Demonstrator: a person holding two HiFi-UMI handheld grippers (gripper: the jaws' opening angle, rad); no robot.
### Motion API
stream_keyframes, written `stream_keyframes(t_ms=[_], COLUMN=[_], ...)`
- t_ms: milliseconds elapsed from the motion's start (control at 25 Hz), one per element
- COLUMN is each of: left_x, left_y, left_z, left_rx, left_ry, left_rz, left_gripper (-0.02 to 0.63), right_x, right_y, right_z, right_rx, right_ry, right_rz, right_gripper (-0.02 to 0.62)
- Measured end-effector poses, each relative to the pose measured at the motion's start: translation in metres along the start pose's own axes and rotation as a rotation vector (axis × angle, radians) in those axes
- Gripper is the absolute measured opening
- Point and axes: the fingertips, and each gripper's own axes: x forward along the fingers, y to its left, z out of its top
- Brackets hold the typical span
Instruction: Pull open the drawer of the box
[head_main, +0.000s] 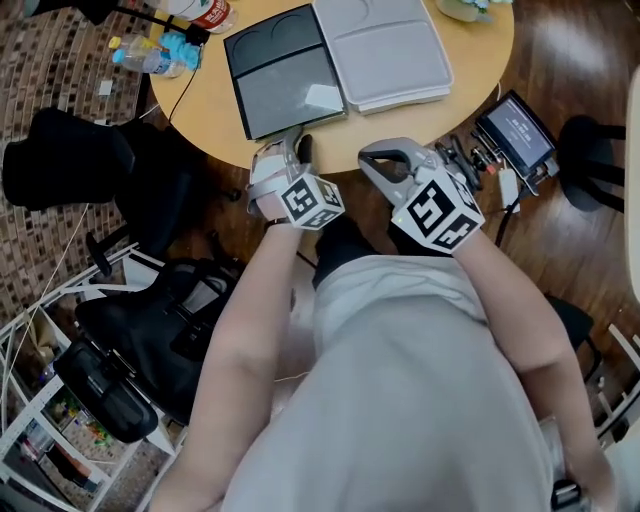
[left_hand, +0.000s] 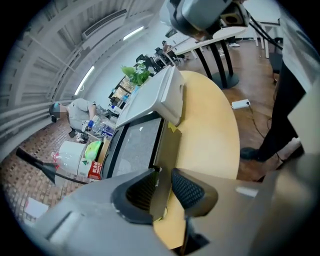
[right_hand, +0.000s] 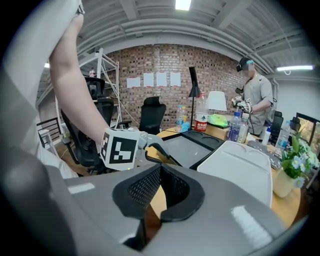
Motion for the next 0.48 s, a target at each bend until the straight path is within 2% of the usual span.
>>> stream_keyframes(t_ms=[240, 320, 480], left_x=[0.011, 0.013, 0.015], left_y=[-0.004, -0.005, -0.005], left_z=[-0.012, -0.013, -0.012], left_rx=[0.069, 0.082, 0.118], left_ry=[0.069, 0.076, 0.097], left_rz=[0.027, 0.034, 0.014], left_gripper=[0.101, 0.124, 0.127], right_x=[-0.013, -0.012, -0.012], right_y=[-0.006, -0.007, -0.006], right_z=[-0.008, -0.009, -0.01], right_rx=[0.018, 0.017, 0.012], right_ry=[0.001, 0.002, 0.001], right_rz=[-0.039, -0.04, -0.037], right_gripper=[0.003, 0.003, 0.003])
